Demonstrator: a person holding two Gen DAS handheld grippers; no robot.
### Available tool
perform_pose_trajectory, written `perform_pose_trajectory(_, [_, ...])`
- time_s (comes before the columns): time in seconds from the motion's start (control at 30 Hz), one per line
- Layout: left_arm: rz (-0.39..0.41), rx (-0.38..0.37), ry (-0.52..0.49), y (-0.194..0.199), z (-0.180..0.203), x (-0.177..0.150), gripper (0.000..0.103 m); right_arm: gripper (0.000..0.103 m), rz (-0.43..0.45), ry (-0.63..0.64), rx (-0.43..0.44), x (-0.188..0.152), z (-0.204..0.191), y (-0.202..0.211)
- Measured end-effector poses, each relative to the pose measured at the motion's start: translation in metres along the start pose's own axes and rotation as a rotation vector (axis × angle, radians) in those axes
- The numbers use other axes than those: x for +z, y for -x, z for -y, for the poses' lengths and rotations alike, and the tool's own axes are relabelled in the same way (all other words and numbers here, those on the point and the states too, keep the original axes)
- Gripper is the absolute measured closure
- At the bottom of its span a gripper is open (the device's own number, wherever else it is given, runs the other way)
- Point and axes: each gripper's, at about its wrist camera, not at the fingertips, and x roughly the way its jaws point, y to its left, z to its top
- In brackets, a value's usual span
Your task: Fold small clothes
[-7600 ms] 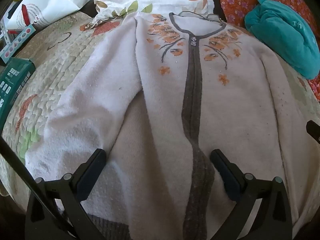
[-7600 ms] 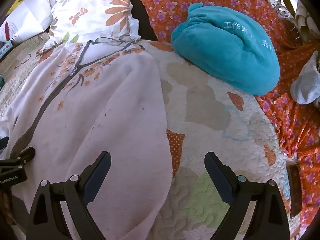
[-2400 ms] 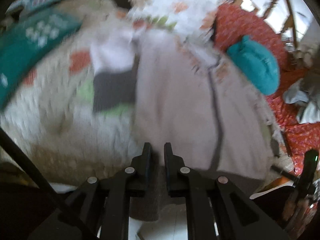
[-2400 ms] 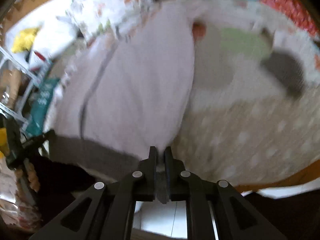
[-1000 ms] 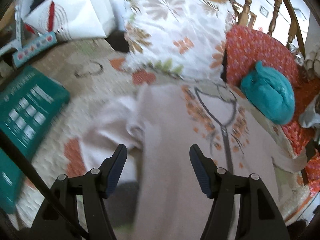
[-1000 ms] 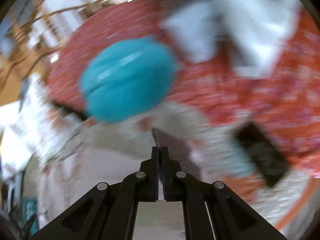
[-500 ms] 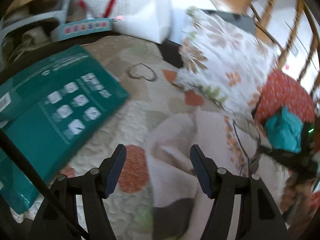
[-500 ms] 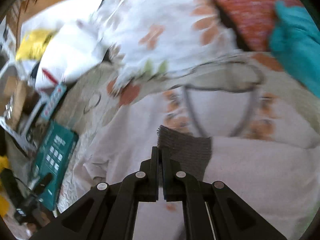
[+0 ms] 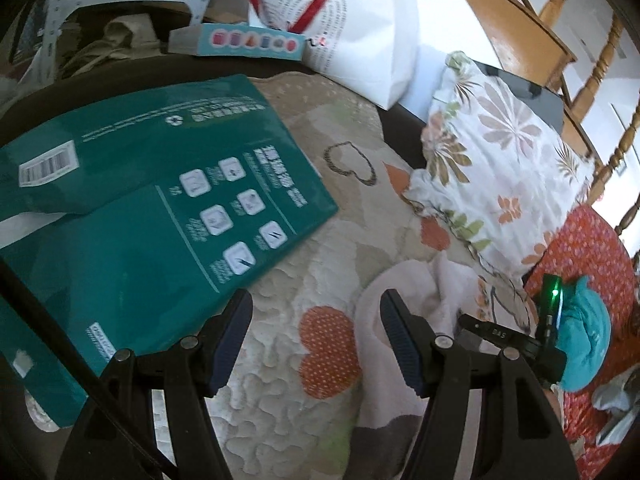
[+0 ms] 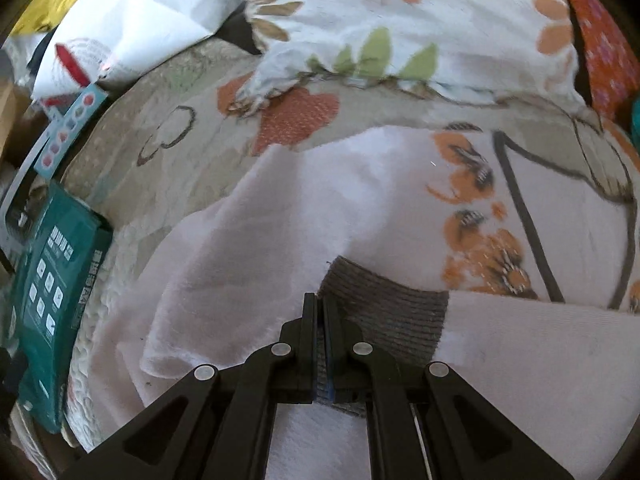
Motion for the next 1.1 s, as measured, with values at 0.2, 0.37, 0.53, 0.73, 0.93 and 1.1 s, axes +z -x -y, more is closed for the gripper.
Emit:
perform_pose_trajectory(0.2, [0.035, 0.051, 0.024, 0.009, -0.01, 0.003, 0.038, 0.1, 0.071, 0.175, 0.039, -0.015, -0.052, 0.042])
perform_pose_trajectory(0.37, [0.092, 0.103, 0.051, 0.023, -0.024, 0.007, 0.038, 0.077, -0.011, 0.453, 0.216, -0.093, -0.119, 0.069])
perform_pose_trajectory(0.53, [0.081, 0.107, 0.087, 0.026, -0.036, 0.007, 0.038, 0.047, -0.073, 0.669, 0.171, -0.165, -0.15, 0.053])
perform_pose_trajectory(0.73, [0.113, 0.125, 0.108, 0.033, -0.041, 0.005, 0.038, 0.095, -0.08, 0.624, 0.064, -0.158, -0.15, 0.037])
perform_pose_trajectory(0.93, [0.117, 0.13, 0.176, 0.035, -0.057, 0.005, 0.038, 0.095, 0.136, 0.555, 0.159, -0.067, -0.185, 0.123])
perform_pose_trajectory(1.1, [0.098, 0.119, 0.174, 0.03, -0.055, 0.004, 0.038, 0.095, 0.344, 0.425, 0.314, -0.006, -0.201, 0.237])
